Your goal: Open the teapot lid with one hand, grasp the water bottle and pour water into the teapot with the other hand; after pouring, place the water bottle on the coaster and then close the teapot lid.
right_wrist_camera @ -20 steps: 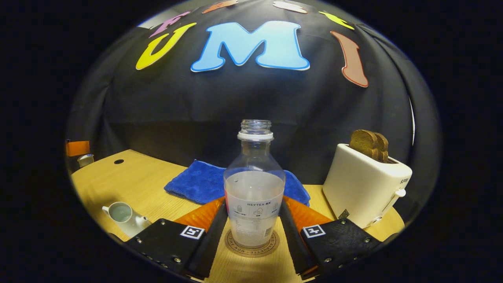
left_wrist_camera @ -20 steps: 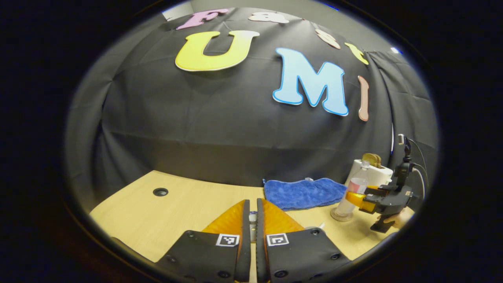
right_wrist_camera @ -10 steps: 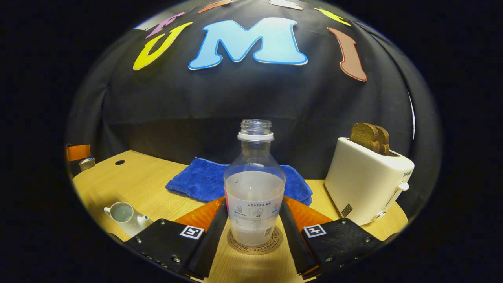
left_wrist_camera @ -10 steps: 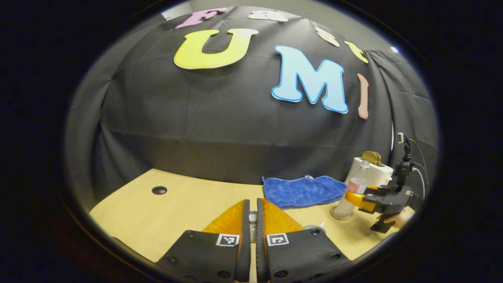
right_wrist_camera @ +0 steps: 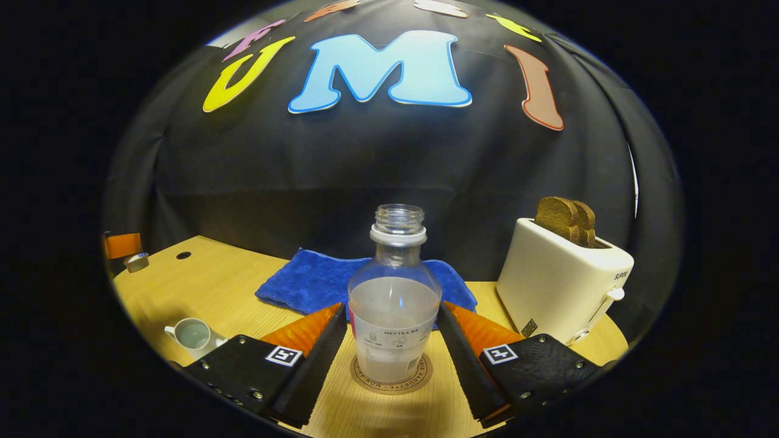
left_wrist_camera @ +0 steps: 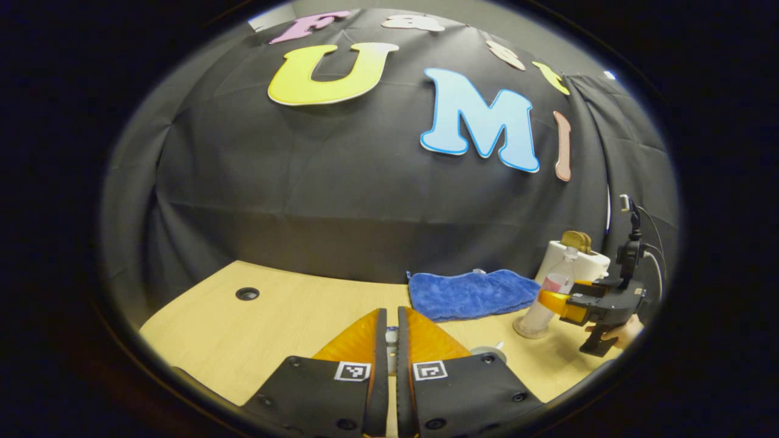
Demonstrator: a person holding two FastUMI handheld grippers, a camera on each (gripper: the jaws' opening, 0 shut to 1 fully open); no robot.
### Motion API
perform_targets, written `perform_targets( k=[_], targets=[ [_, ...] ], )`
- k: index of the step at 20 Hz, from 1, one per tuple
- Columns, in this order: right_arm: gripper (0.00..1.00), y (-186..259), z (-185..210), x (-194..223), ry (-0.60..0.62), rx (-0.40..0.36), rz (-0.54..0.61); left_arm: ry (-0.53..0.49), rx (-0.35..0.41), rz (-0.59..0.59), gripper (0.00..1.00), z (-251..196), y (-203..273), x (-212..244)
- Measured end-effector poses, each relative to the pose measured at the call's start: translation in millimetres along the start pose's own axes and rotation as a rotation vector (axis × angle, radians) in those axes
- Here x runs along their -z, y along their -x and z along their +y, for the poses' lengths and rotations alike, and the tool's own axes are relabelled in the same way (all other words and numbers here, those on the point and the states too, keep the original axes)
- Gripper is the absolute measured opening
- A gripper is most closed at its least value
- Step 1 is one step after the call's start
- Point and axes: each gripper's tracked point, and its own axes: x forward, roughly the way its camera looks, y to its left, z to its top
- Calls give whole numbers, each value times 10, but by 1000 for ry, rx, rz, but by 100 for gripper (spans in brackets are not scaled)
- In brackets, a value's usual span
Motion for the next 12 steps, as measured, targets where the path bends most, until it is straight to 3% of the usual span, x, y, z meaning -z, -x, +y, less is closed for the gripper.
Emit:
perform_targets(
  k=[12],
  targets=[
    [95,700,-11,-266,8,35,-121,7,61,-23,14,-349,2,-19]
  ],
)
